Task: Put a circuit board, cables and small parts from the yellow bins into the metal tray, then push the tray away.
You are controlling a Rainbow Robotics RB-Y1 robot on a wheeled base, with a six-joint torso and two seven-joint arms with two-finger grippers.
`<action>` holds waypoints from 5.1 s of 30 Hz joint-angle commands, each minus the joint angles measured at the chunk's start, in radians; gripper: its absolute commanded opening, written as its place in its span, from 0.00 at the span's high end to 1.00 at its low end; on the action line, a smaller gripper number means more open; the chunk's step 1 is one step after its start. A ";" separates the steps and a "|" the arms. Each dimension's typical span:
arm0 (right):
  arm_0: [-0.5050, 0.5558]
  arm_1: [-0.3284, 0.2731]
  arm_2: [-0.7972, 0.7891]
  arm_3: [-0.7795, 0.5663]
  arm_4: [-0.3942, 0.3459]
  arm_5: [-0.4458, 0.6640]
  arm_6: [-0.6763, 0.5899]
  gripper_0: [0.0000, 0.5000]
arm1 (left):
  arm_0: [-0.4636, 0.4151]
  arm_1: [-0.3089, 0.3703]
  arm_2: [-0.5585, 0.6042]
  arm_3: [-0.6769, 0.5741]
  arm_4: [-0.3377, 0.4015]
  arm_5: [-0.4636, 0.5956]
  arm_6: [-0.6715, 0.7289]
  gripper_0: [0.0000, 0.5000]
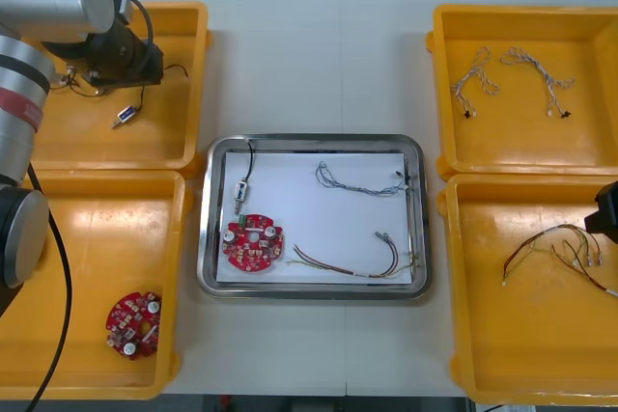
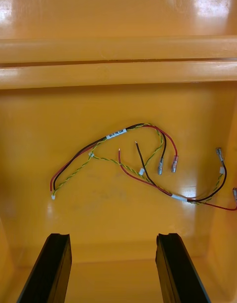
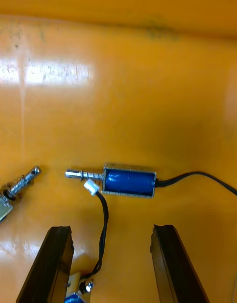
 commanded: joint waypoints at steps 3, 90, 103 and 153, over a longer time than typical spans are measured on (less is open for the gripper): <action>0.013 0.011 -0.031 -0.004 0.000 0.003 0.002 0.00 | -0.051 0.064 0.059 -0.051 0.039 0.123 -0.200 0.01; 0.013 0.011 -0.031 -0.004 0.000 0.003 0.002 0.00 | 0.264 0.051 0.039 -0.370 0.066 0.083 -0.899 0.00; 0.013 0.011 -0.031 -0.004 0.000 0.003 0.002 0.00 | 0.281 0.028 0.017 -0.370 0.055 0.056 -0.893 0.00; 0.013 0.011 -0.031 -0.004 0.000 0.003 0.002 0.00 | 0.182 0.074 0.099 -0.385 0.112 0.247 -0.823 1.00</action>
